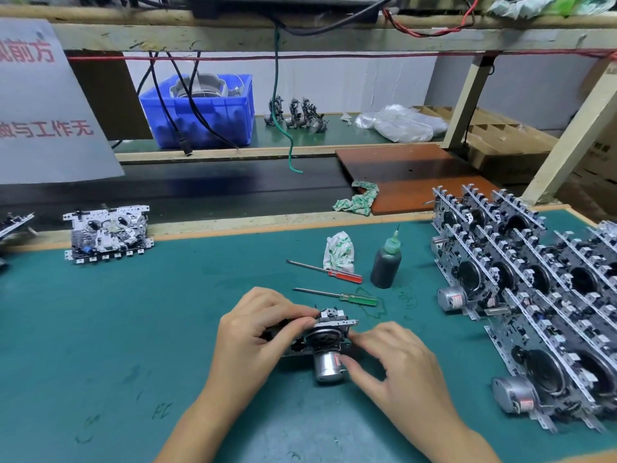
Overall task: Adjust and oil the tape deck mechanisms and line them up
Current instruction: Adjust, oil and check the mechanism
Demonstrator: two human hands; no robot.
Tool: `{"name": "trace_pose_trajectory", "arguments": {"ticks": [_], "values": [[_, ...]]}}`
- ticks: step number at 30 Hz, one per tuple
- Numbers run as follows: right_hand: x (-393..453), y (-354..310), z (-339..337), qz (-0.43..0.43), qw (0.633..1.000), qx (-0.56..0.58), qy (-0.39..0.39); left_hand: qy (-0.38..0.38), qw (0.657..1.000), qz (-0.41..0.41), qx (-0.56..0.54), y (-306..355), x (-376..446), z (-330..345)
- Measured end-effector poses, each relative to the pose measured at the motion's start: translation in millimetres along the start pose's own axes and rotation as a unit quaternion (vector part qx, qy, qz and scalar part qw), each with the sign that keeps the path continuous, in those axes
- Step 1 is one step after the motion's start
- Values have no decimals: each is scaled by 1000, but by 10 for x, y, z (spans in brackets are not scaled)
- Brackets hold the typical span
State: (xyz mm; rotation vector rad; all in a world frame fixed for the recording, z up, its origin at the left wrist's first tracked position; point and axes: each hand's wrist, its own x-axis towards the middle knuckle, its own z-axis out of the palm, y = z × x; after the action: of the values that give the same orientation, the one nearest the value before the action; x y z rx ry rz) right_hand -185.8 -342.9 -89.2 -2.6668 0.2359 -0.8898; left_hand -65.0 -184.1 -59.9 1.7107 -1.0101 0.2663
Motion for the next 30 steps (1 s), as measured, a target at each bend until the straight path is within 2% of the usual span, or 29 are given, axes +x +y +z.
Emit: {"name": "trace_pose_trajectory", "arguments": {"ticks": [6,8,10,12,14,17,22,26,30], "values": [[181,-68,-209,41,995,91,-29,-65,997,-30,26,88,96,-137],[334,-135,-274,0,994,93,-48,-87,993,-9,82,121,139,-233],[502,-216,-309,-60,994,47,-81,-113,981,13,158,162,170,-320],[663,-288,-328,-106,985,-5,-135,-136,968,24,211,187,186,-377],[790,-328,-318,-147,968,-30,-201,-153,964,28,218,195,191,-410],[904,-334,-326,-178,947,-21,-267,-176,947,75,257,220,237,-436],[937,-304,-432,-174,933,8,-315,-210,907,182,315,316,372,-409],[883,-241,-681,-145,945,4,-292,-226,881,251,332,543,608,-301],[896,-75,-1226,-89,975,17,-204,-217,864,344,297,920,1058,-75]]}}
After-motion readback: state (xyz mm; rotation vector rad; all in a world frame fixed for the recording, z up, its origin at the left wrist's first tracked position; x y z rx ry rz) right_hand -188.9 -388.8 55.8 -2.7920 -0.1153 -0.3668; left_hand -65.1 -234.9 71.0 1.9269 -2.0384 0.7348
